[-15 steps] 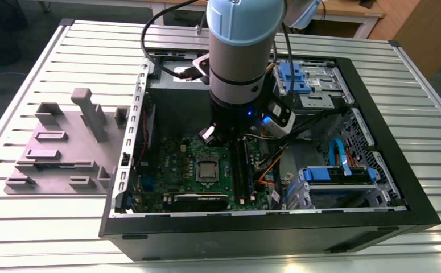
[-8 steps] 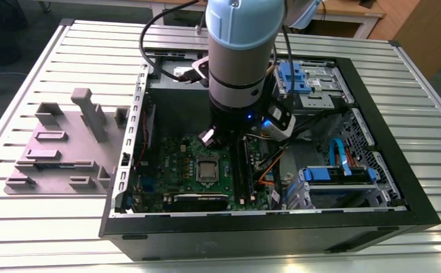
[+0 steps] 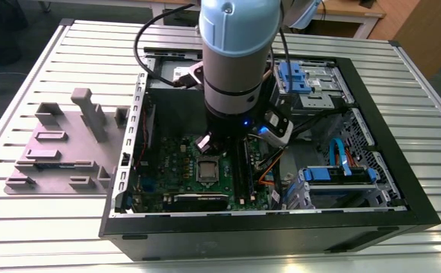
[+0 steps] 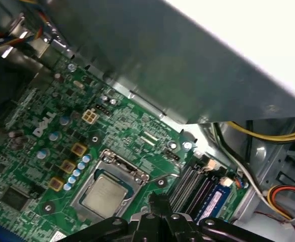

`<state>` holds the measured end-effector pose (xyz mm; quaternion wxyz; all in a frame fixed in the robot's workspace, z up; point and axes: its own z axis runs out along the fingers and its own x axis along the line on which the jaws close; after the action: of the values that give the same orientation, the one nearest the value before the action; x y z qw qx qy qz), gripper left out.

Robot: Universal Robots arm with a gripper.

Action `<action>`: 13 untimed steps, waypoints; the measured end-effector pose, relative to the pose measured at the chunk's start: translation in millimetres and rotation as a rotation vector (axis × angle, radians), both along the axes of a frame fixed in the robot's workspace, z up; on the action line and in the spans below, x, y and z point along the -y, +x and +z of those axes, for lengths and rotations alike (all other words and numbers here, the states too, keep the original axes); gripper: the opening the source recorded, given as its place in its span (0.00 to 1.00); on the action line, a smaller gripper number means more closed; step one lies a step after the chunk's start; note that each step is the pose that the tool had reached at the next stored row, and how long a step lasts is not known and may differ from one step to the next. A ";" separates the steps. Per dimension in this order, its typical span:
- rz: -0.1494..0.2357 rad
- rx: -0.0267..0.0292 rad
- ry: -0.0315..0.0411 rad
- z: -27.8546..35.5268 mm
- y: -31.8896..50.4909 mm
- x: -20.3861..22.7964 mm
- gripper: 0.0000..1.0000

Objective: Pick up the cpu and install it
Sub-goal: 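Close the cpu cover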

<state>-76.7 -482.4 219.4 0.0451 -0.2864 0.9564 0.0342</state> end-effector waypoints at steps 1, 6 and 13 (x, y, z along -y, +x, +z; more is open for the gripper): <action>0.000 0.0000 0.0000 0.4 -0.3 0.4 0.11; 0.000 0.0000 0.0000 8.3 -0.5 0.7 0.11; 0.000 -0.0023 0.0000 8.6 -0.5 0.7 0.11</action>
<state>-77.1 -483.1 228.0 0.0440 -0.2865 0.9564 0.0346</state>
